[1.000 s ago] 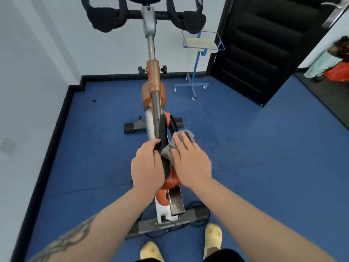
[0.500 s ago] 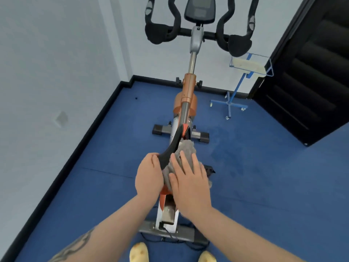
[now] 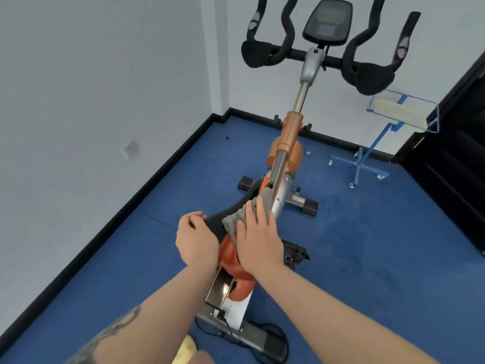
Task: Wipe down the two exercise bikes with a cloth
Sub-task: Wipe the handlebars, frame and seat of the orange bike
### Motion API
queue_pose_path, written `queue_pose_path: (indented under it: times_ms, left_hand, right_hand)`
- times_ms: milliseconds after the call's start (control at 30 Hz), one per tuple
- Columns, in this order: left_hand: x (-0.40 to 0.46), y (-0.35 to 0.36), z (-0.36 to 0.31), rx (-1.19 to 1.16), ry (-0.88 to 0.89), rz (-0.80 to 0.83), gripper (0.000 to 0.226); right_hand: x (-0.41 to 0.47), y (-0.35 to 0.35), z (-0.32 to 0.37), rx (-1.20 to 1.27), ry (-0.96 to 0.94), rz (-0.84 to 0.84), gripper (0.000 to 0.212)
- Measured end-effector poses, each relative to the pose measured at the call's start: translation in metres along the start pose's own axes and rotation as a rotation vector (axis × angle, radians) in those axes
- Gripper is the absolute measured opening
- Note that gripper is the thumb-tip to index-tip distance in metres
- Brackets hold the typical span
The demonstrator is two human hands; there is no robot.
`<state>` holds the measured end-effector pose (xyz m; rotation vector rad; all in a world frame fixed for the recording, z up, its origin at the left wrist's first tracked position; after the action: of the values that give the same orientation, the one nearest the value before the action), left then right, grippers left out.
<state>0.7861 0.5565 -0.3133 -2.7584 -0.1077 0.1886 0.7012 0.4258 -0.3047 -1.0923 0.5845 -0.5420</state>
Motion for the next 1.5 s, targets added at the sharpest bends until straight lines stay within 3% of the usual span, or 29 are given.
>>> queue_pose_path:
  times_ms: [67,233,433,633,767,933,1033,1133,1233,1367,1433,1500]
  left_hand:
    - [-0.002,-0.002,-0.001,0.009,-0.009,0.003,0.027]
    - [0.000,-0.002,-0.001,0.053,0.014,0.009,0.027]
    - [-0.001,0.001,-0.002,0.058,0.048,0.060,0.027]
    - [0.003,0.004,0.002,-0.003,0.092,0.111,0.028]
    - [0.005,0.006,0.004,-0.026,0.092,0.134,0.030]
    - [0.005,0.006,0.004,-0.023,0.128,0.150,0.030]
    - [0.006,0.007,0.001,0.001,0.136,0.142,0.030]
    - [0.005,0.006,0.003,0.009,0.122,0.128,0.031]
    - [0.004,0.005,0.003,0.002,0.108,0.093,0.033]
    - [0.003,0.002,0.004,-0.002,0.079,0.032,0.031]
    - [0.001,0.000,0.005,0.010,0.046,0.005,0.031]
    - [-0.002,-0.003,0.008,0.006,-0.002,-0.048,0.031]
  right_hand:
    - [0.018,-0.009,-0.005,0.133,0.091,0.025,0.060]
    - [-0.035,0.005,-0.005,0.119,0.211,-0.044,0.075]
    - [0.019,-0.012,-0.016,0.294,0.372,0.040,0.070]
    - [-0.014,-0.006,-0.010,0.166,0.189,-0.043,0.072]
    - [0.040,-0.014,-0.020,0.305,0.368,0.032,0.069]
    - [0.005,-0.005,-0.005,0.287,0.098,-0.046,0.068]
    - [0.039,-0.008,-0.009,0.046,0.042,-0.088,0.058]
    - [0.089,-0.029,-0.013,0.066,0.019,-0.086,0.047]
    - [0.089,-0.028,0.004,-0.162,-0.393,-0.070,0.039]
    - [0.050,-0.023,0.011,-0.018,-0.817,0.121,0.042]
    - [0.069,-0.028,0.005,-0.096,-0.842,0.182,0.042]
    - [0.094,-0.033,0.002,-0.243,-0.759,0.123,0.042]
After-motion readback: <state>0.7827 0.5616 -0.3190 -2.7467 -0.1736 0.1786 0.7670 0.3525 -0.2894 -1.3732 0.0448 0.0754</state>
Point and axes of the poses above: each hand's wrist, its own x-axis towards the middle knuckle, its own y-axis out of the palm, z = x × y, the point moved 7 cm from there along x, towards the middle knuckle, and after that the axes turned 7 degrees about y, right-handed, at the moved point
